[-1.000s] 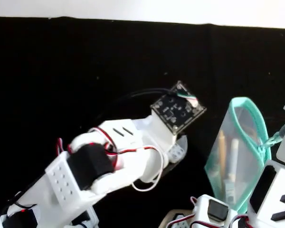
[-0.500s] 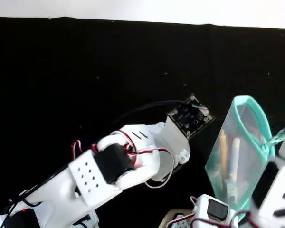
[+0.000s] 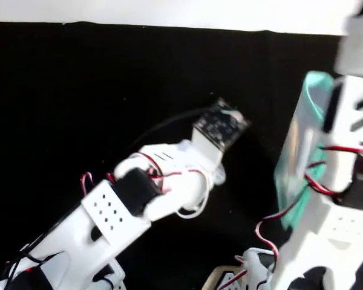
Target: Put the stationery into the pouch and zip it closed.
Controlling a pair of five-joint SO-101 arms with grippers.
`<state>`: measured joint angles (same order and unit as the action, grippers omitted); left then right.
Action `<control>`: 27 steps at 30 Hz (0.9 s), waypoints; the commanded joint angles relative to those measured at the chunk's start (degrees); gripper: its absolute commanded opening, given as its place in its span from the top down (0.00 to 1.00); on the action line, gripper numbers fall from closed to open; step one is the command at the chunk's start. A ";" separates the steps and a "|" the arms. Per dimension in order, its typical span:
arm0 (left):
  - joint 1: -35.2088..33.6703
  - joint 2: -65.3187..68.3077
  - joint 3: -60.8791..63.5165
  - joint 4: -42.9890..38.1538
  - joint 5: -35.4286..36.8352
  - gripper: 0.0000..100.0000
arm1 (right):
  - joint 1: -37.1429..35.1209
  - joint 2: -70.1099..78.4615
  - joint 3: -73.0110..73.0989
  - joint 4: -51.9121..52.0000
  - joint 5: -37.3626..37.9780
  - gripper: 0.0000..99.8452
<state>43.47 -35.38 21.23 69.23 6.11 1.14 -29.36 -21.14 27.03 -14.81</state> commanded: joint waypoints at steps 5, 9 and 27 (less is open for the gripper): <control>-6.20 -0.40 -0.75 -0.70 -0.35 0.99 | -11.12 6.20 -2.15 -6.73 10.20 0.99; -10.33 -0.40 -0.31 -0.62 -0.35 0.99 | -13.23 9.71 -4.18 -6.37 10.02 0.99; -25.45 0.13 -0.13 -2.99 -7.74 0.96 | -19.12 18.15 -3.47 0.92 10.29 0.99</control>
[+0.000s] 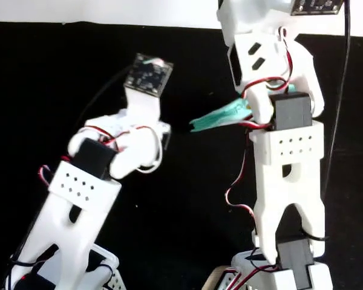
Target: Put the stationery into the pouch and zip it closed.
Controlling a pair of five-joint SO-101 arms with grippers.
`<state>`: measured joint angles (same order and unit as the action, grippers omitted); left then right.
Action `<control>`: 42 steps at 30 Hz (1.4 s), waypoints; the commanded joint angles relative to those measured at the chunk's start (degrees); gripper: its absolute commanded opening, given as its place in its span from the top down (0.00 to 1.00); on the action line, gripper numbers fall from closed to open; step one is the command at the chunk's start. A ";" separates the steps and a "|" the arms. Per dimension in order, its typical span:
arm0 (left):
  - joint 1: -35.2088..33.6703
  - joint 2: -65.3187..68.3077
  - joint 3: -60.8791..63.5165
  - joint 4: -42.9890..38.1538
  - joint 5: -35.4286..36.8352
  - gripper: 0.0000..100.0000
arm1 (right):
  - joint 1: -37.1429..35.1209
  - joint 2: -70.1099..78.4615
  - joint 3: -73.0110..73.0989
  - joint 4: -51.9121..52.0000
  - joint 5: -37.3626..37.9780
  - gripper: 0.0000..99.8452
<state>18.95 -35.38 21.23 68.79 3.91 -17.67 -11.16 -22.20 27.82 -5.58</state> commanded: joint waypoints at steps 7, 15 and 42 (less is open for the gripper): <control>-0.66 0.22 -1.63 -2.99 -15.56 0.85 | -0.31 0.40 -2.77 0.13 1.05 0.99; 3.12 1.19 -5.41 -2.64 -21.54 0.79 | -0.22 0.40 -2.95 0.13 1.05 0.99; 13.58 23.96 -21.41 0.62 -25.05 0.79 | 1.89 0.48 -2.95 0.04 1.14 0.99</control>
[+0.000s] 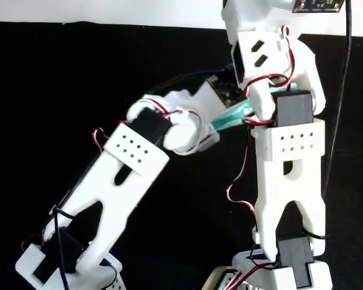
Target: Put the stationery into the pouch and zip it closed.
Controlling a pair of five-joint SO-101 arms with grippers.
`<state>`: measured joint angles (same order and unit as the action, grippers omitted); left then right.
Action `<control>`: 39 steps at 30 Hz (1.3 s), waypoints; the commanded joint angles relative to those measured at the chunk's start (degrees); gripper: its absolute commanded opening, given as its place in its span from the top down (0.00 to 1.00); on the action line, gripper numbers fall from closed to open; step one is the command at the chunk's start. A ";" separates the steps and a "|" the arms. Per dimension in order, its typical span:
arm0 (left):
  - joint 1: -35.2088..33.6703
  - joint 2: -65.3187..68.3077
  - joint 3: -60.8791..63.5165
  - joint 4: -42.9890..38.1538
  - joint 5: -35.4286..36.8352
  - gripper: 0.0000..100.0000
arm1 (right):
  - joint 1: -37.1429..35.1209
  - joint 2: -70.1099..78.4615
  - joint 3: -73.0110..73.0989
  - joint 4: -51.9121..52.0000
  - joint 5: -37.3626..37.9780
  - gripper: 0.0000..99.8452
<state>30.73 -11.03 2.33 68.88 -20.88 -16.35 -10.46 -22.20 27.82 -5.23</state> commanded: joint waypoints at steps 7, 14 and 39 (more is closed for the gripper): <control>2.42 -0.66 -2.51 3.78 -0.26 0.80 | 0.92 -0.22 -5.32 0.13 0.79 0.99; 3.74 -0.04 -2.51 -1.93 -0.26 0.80 | 0.92 -0.13 -5.14 0.13 0.79 0.99; 5.49 6.11 -3.47 -17.05 -0.26 0.80 | 0.84 -0.13 -5.32 4.18 0.79 0.99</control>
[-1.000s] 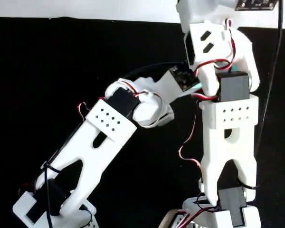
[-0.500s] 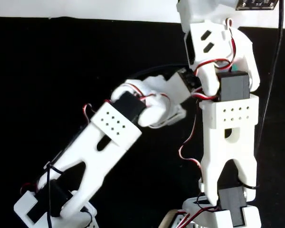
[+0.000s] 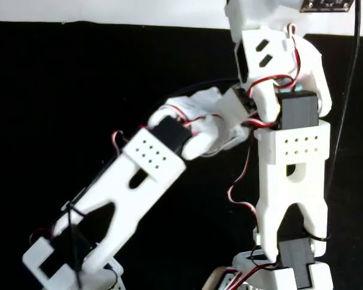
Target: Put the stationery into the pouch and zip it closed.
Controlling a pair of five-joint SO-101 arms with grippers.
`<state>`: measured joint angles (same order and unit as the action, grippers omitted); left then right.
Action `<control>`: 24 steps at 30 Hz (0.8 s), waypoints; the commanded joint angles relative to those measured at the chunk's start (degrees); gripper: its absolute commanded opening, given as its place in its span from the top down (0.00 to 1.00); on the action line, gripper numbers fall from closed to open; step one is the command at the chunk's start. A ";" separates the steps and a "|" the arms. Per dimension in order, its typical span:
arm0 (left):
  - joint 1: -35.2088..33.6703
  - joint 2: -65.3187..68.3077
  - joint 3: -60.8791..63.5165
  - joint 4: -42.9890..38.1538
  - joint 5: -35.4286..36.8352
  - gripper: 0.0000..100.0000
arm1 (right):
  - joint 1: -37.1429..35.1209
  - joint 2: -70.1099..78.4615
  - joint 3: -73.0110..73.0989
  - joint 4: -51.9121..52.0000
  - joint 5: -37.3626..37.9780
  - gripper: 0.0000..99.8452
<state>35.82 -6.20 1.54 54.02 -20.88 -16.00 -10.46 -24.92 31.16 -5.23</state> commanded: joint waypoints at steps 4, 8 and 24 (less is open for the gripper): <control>0.48 3.03 -2.77 -3.16 -0.26 0.80 | 0.48 -0.13 -2.59 0.84 0.79 0.99; -0.31 2.24 -5.49 -3.43 0.00 0.80 | 0.48 -0.13 -2.51 0.84 0.79 0.99; -3.91 2.68 -9.27 -3.78 0.00 0.80 | 0.66 -0.22 -10.42 5.23 0.79 0.99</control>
<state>32.66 -3.12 -5.05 51.56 -20.88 -15.91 -10.46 -30.29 34.86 -5.23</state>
